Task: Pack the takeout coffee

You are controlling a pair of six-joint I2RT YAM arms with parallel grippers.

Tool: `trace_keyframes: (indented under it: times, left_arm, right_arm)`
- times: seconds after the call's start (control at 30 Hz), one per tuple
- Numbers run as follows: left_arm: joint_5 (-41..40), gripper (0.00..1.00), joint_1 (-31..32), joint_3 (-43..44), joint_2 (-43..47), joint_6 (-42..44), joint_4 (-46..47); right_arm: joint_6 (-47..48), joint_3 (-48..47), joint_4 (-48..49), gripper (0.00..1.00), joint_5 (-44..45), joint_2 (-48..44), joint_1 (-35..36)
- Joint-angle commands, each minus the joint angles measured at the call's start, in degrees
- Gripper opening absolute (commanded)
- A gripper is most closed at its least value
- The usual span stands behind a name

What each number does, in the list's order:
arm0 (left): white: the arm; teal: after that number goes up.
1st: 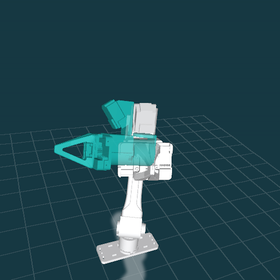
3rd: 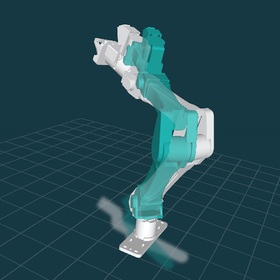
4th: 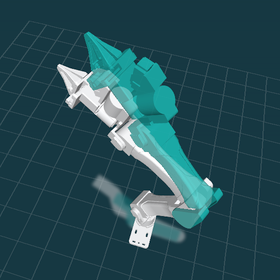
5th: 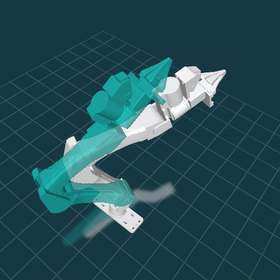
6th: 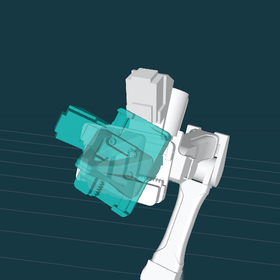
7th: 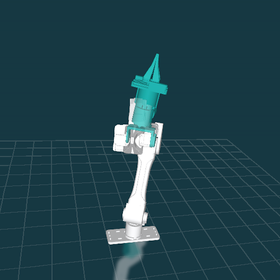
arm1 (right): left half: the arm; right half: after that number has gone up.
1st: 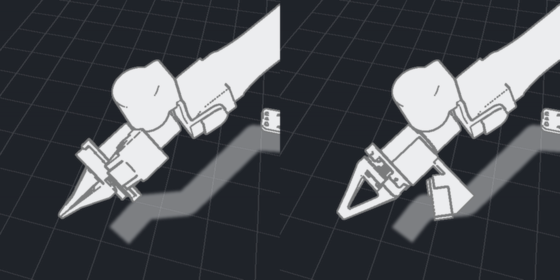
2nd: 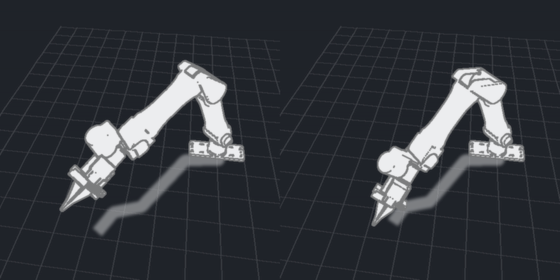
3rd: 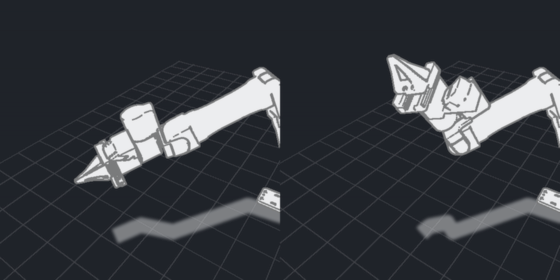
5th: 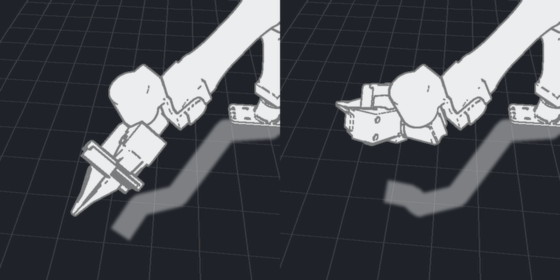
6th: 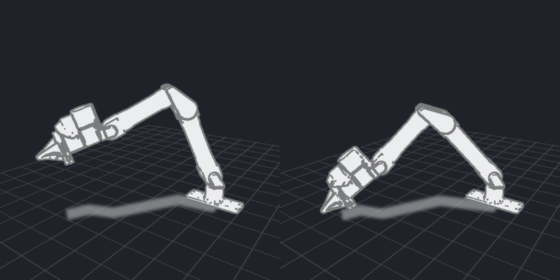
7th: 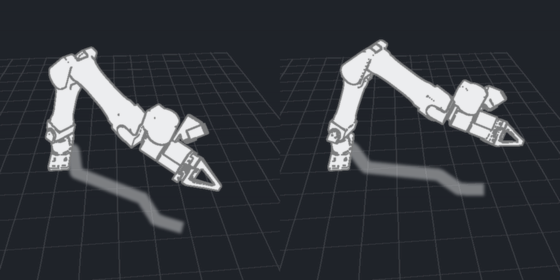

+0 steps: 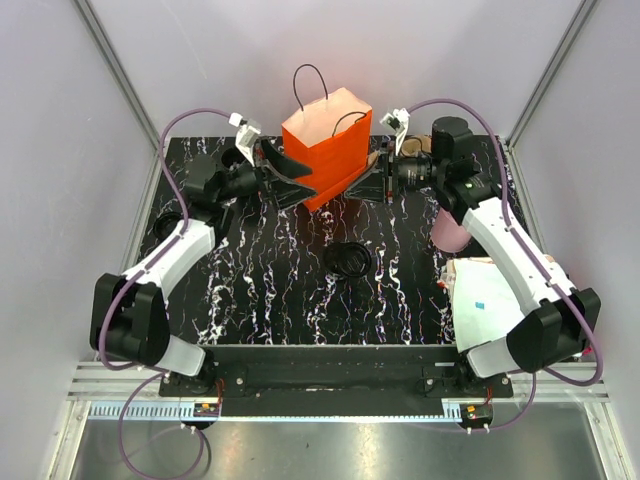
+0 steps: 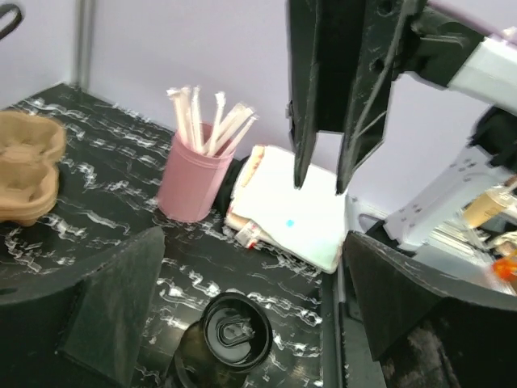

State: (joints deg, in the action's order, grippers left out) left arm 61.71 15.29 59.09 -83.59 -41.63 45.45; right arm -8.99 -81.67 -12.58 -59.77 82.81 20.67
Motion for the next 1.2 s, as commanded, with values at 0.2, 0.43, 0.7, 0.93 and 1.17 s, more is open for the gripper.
trace_keyframes:
  times: [0.2,0.43,0.7,0.93,1.17]
  left_arm:
    - [-12.7,0.99,0.1,1.6,7.6,37.8,-37.6]
    - [-16.2,0.99,-0.1,0.2,6.8,43.6,-43.3]
    - [-15.5,0.99,-1.4,-1.6,5.0,47.0,-46.9]
    - [-15.4,0.99,-1.8,-1.7,5.0,47.3,-48.1]
    - [-16.4,0.99,-2.4,-2.1,6.2,48.1,-48.5]
  right_arm:
    - [25.9,4.0,-13.3,0.46,17.7,-9.0,-1.2]
    - [38.2,11.7,-20.6,0.6,19.7,-12.6,-1.2]
    - [55.2,23.1,-34.6,0.82,21.6,-19.0,-1.2]
    - [60.4,31.1,-33.8,0.93,27.8,-20.0,-0.9]
    - [58.3,41.0,-27.0,0.93,34.3,-21.2,6.9]
